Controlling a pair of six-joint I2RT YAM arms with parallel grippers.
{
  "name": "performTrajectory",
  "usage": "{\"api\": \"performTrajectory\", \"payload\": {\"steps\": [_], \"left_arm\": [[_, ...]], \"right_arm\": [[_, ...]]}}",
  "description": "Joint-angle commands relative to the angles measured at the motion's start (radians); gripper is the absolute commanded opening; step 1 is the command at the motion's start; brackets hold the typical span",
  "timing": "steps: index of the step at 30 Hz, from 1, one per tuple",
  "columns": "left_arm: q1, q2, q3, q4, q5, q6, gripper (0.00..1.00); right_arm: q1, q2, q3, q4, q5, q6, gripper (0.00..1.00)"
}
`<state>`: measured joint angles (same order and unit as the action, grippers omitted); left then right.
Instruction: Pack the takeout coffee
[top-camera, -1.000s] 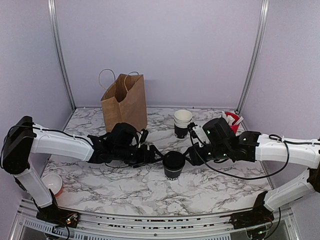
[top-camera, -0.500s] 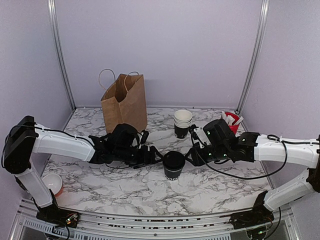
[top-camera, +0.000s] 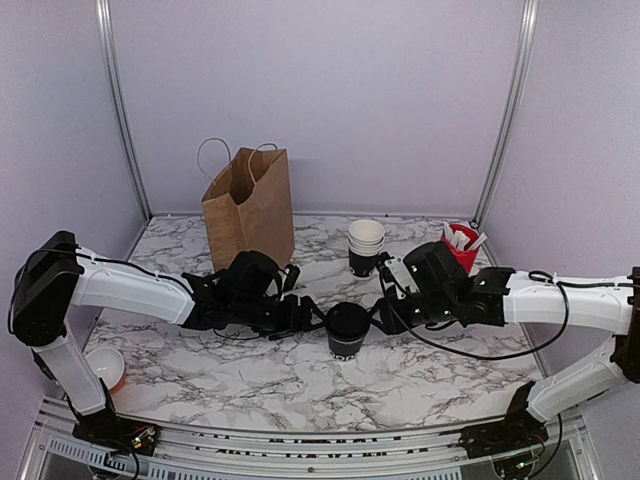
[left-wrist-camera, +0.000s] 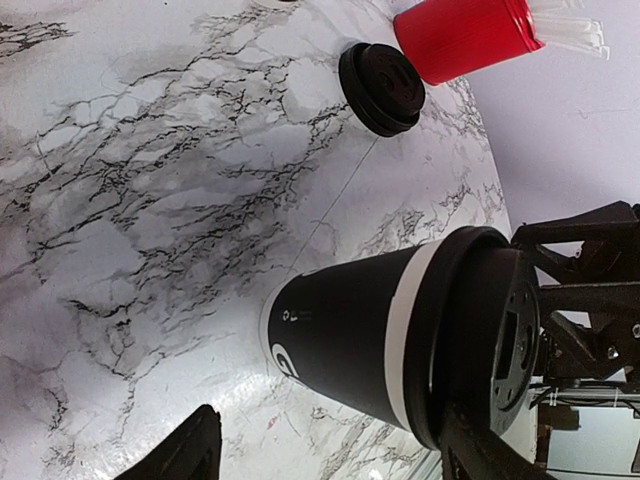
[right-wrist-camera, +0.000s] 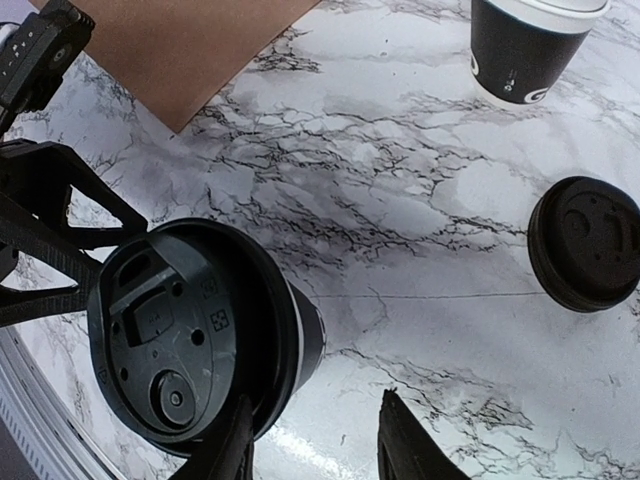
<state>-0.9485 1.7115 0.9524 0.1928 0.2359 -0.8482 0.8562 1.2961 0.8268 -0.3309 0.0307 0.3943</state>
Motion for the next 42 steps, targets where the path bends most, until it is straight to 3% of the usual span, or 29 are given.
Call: {"api": "performTrajectory", "payload": {"steps": [1,24,32,42], "left_arm": [[-0.008,0.019,0.017,-0.013,0.005,0.012,0.75],[-0.008,0.059,0.013,-0.040,-0.014,-0.016,0.69],[-0.009,0.069,0.030,-0.062,-0.014,-0.020,0.69],[-0.009,0.037,0.056,-0.126,-0.035,0.012,0.68]], "right_arm": [[-0.008,0.014,-0.017,0.011,-0.010,0.009,0.40],[-0.009,0.078,-0.137,-0.072,0.018,0.065,0.38],[-0.009,0.029,0.022,-0.168,0.070,0.032,0.40],[-0.008,0.071,0.153,-0.139,0.111,-0.015,0.43]]}}
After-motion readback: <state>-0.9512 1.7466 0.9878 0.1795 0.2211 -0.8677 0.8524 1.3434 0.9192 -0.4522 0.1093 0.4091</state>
